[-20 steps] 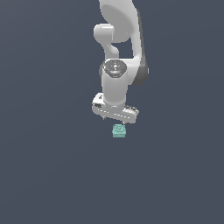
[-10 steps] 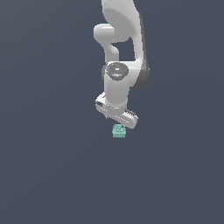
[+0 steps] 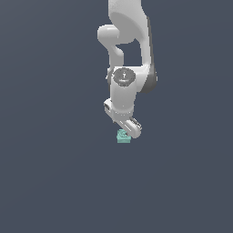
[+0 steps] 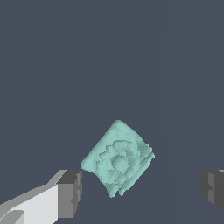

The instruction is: Pick up the object and move it to a goal position.

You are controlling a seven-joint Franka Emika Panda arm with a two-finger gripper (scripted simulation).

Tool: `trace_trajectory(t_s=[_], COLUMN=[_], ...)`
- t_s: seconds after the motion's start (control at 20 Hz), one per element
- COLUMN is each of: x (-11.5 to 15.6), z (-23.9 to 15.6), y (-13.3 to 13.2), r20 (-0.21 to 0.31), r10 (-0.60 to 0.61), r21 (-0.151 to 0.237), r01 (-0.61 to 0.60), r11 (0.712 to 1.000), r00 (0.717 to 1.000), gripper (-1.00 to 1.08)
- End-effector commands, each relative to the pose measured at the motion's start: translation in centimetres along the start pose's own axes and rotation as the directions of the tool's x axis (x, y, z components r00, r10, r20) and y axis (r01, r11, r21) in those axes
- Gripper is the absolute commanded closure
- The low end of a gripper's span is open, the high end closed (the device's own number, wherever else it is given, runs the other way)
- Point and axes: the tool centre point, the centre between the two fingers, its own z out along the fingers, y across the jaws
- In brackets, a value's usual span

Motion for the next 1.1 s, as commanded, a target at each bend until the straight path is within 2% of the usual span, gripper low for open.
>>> trace_trajectory(t_s=[0.0,0.2,0.45,1.05], x=[-0.1,-0.3,-0.5,-1.0], z=[0.2,0.6,1.1,1.9], y=[-0.1,-0.3,-0.5,-0.9], r20=[-0.001,-0.002,-0.003,-0.006], r10=[0.068,0.174,0.303,0.555], r21=[0.001,0.003,0.005,0.012], r01=[-0.068,-0.174,-0.303,-0.555], r11=[0.998,0.985,0.953,0.832], r00=[0.998,0.985,0.953,0.832], gripper=[-0.92,-0.92,-0.92,-0.92])
